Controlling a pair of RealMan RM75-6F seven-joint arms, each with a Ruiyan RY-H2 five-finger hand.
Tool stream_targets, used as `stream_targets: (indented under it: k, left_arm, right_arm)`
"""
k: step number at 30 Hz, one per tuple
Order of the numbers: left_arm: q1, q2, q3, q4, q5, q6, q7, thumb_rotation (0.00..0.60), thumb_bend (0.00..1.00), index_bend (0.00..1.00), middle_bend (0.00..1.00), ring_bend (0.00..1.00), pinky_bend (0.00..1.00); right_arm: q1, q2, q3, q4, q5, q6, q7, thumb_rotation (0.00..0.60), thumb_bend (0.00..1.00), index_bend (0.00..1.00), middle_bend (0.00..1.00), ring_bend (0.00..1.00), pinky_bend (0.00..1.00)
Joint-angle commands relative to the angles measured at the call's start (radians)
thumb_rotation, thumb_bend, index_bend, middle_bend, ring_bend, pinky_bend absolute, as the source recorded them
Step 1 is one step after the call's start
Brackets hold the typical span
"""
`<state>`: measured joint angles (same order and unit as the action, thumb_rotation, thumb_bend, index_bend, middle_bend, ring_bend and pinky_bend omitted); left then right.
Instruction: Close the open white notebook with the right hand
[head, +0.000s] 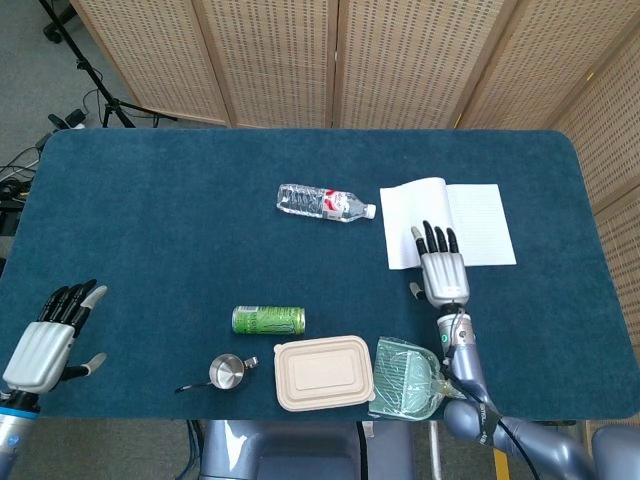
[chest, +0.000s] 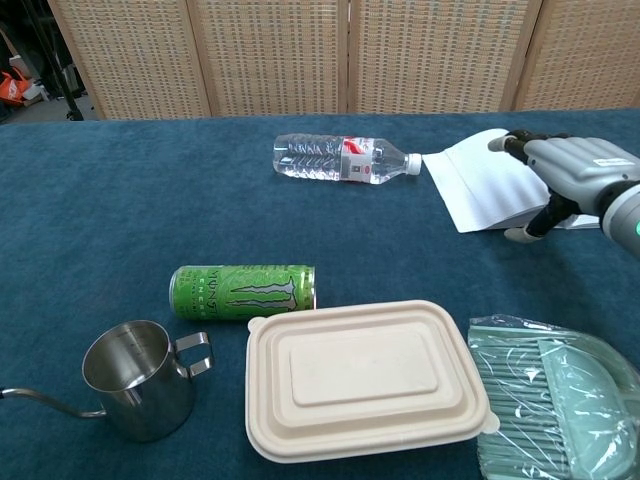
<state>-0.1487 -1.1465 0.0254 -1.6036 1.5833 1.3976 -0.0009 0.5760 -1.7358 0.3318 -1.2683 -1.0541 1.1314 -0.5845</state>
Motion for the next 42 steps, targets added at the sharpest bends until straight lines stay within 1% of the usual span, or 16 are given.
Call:
stream_targets:
  k: [1, 7, 22, 42]
  left_arm:
    - [-0.001, -0.002, 0.001, 0.0, 0.001, -0.001, 0.003, 0.6, 0.18, 0.0, 0.0, 0.0, 0.0]
    - [-0.001, -0.005, 0.006, -0.003, 0.009, -0.001, 0.007, 0.6, 0.18, 0.0, 0.0, 0.0, 0.0]
    - [-0.008, -0.011, 0.009, -0.001, 0.003, -0.015, 0.015, 0.6, 0.18, 0.0, 0.0, 0.0, 0.0]
    - [-0.012, -0.012, 0.015, -0.002, 0.008, -0.02, 0.012, 0.6, 0.19, 0.0, 0.0, 0.0, 0.0]
  right_arm:
    - [0.016, -0.013, 0.004, 0.049, -0.013, -0.004, 0.036, 0.6, 0.26, 0.0, 0.0, 0.0, 0.0]
    - [0.031, -0.024, 0.011, 0.106, -0.006, -0.021, 0.074, 0.6, 0.26, 0.0, 0.0, 0.0, 0.0]
    - [0.067, -0.067, 0.008, 0.249, 0.009, -0.075, 0.149, 0.6, 0.26, 0.0, 0.0, 0.0, 0.0]
    - [0.098, -0.109, 0.003, 0.352, 0.013, -0.113, 0.198, 0.6, 0.26, 0.0, 0.0, 0.0, 0.0]
